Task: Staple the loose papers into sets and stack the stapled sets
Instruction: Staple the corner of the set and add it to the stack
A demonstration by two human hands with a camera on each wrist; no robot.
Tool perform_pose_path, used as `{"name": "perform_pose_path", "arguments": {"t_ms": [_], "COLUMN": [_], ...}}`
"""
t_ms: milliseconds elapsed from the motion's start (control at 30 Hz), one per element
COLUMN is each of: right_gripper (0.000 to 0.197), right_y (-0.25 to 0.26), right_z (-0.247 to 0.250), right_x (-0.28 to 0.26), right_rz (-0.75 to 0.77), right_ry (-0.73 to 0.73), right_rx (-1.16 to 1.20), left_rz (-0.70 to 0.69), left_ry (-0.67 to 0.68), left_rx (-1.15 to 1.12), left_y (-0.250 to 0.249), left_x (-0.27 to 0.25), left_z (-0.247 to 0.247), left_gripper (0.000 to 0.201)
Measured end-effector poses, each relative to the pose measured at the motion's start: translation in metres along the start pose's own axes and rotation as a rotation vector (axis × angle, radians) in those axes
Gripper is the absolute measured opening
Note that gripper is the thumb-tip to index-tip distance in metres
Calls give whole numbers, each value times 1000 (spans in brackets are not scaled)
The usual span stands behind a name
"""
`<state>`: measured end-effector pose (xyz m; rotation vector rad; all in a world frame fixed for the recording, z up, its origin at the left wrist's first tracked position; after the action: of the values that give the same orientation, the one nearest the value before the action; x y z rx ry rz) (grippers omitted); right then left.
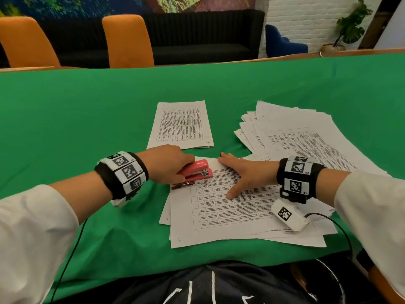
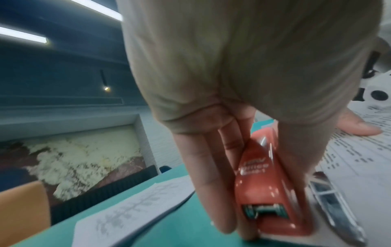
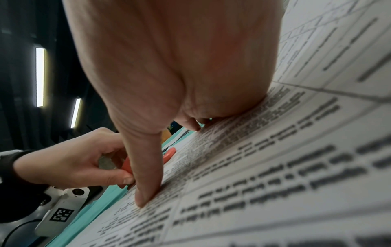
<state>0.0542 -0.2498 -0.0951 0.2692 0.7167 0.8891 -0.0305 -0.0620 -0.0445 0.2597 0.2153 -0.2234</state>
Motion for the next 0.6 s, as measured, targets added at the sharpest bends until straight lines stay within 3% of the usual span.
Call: {"name": "perform_pose_path", "arguments": {"t_ms": [300,600], "right_gripper": [122,122], "right_y": [-2,-3], "right_z": [1,1], "right_x": [-1,-2], "right_rz": [9,2], "right_ry": [-11,-11], "right_rx": [18,31], "left_rz": [78,141], "left_ry": [11,2], "left_rx": [-105,-167], "left_y": [19,23], "left_x": [-5,-16], "left_z": [-4,-14], "left_gripper": [33,28]}}
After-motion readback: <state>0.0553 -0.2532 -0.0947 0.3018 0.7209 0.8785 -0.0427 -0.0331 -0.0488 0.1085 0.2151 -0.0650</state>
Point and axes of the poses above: each hand's wrist, its own x-axis towards the middle knuckle, its own z-axis out of the back of the hand, y = z × x, the point moved 6 cm from there along x, towards the middle knuckle, and after that the axes turned 3 degrees about x, right-handed, at the moved point
